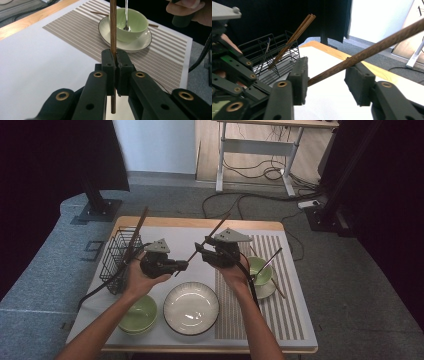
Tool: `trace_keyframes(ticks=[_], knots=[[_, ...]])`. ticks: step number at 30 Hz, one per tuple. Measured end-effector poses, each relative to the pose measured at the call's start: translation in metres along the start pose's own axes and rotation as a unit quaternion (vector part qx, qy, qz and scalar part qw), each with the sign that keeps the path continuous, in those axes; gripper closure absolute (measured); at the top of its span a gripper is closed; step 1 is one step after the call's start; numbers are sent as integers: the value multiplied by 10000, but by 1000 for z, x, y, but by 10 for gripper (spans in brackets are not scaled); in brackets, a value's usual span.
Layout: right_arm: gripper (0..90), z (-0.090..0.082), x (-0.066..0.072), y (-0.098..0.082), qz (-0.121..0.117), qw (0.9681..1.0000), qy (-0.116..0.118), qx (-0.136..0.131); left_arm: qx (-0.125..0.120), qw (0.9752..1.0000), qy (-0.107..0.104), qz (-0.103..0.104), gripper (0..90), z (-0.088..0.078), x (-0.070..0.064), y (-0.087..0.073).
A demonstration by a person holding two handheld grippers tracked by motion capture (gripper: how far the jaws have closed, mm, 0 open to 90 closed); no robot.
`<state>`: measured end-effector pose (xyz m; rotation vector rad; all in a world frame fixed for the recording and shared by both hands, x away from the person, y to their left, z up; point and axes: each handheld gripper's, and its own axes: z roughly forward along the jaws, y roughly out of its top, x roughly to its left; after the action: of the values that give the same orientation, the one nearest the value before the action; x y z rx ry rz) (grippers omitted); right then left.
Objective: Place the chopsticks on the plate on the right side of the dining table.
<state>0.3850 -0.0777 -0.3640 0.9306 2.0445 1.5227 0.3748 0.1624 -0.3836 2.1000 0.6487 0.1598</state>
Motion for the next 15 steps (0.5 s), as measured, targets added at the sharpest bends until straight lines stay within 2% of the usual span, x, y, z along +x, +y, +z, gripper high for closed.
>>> trace_keyframes(ticks=[4,7,9,14,15], knots=[[482,-3,-3,-2,93,9999,-21,-43,54,10000,-24,-47,868,0,1,0],[483,-14,-3,2,12,9996,-134,-232,-44,9999,-61,-145,868,-1,5,-2],[485,-19,-4,3,40,9995,-150,-261,-64,9998,-52,-206,868,-2,7,-4],[488,-29,-5,5,-68,9992,-118,-370,-22,9996,-10,-288,868,-3,12,-8],[486,-32,-3,7,-159,9991,-123,-379,-27,9995,-17,-309,868,-4,13,-9]])
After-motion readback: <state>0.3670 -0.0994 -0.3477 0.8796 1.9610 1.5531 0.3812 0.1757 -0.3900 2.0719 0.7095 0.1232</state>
